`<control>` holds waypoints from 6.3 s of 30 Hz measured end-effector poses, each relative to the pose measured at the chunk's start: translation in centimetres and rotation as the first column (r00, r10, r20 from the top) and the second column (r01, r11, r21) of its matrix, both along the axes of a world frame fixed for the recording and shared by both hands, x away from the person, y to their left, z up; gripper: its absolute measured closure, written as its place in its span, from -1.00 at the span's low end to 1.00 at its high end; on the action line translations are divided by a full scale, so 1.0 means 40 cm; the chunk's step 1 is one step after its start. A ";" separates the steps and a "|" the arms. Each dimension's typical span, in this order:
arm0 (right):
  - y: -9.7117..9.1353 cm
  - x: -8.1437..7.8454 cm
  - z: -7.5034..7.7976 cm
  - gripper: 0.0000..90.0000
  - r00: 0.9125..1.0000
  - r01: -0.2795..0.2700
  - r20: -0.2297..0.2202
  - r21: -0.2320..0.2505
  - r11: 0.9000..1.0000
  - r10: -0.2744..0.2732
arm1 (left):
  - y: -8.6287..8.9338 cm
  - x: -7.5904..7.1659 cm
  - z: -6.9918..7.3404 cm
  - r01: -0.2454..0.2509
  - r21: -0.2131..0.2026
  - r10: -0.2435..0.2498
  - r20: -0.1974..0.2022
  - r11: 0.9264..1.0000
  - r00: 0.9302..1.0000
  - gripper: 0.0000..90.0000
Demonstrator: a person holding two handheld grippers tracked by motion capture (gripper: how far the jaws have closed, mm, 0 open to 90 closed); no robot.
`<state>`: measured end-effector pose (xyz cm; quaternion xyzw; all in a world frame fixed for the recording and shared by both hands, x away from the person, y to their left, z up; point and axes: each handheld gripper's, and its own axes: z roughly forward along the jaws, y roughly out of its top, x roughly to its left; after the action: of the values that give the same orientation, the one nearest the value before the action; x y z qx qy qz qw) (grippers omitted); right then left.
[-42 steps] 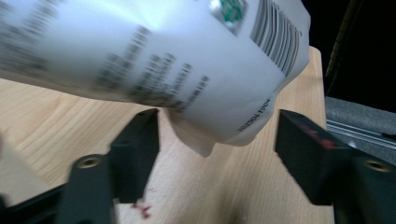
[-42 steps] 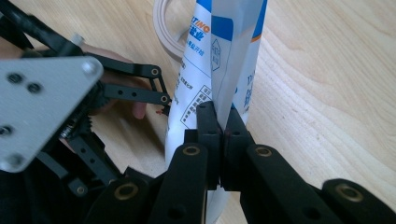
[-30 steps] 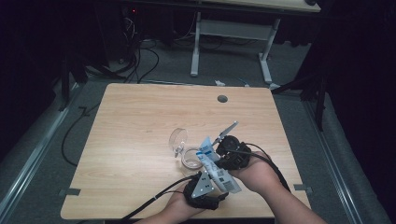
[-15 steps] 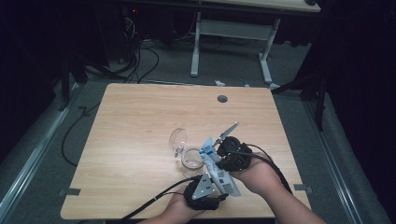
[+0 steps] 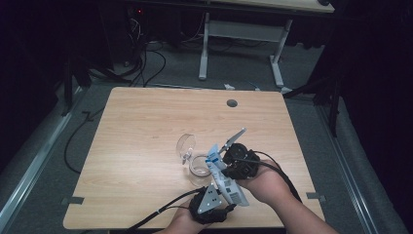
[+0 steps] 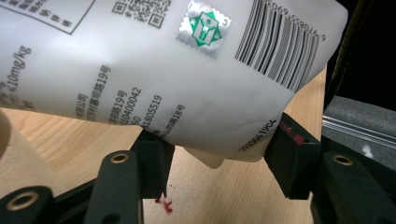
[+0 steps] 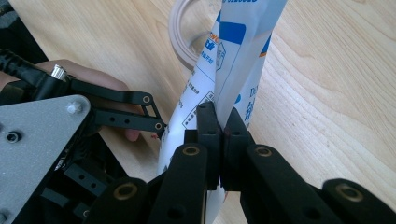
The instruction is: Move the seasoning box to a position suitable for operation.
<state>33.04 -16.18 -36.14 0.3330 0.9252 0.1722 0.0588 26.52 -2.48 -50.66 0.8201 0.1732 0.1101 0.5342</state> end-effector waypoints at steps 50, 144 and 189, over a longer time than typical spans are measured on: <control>0.085 0.043 0.026 0.99 0.999 -0.034 0.015 -0.044 0.998 0.035 | 0.042 -0.009 0.030 -0.046 -0.084 0.048 0.028 0.995 0.998 0.07; 0.103 0.069 0.040 0.99 0.999 -0.029 -0.037 -0.077 0.997 0.027 | 0.045 -0.007 0.052 -0.036 -0.090 0.040 0.040 0.995 0.998 0.11; 0.107 0.076 0.039 1.00 0.999 -0.027 -0.025 -0.078 0.997 0.026 | 0.048 -0.003 0.060 -0.034 -0.104 0.039 0.049 0.994 0.998 0.13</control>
<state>36.10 -11.90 -34.59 0.3202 0.9362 0.1326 0.0586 26.39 -0.56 -48.27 0.7851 0.1800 0.1314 0.5779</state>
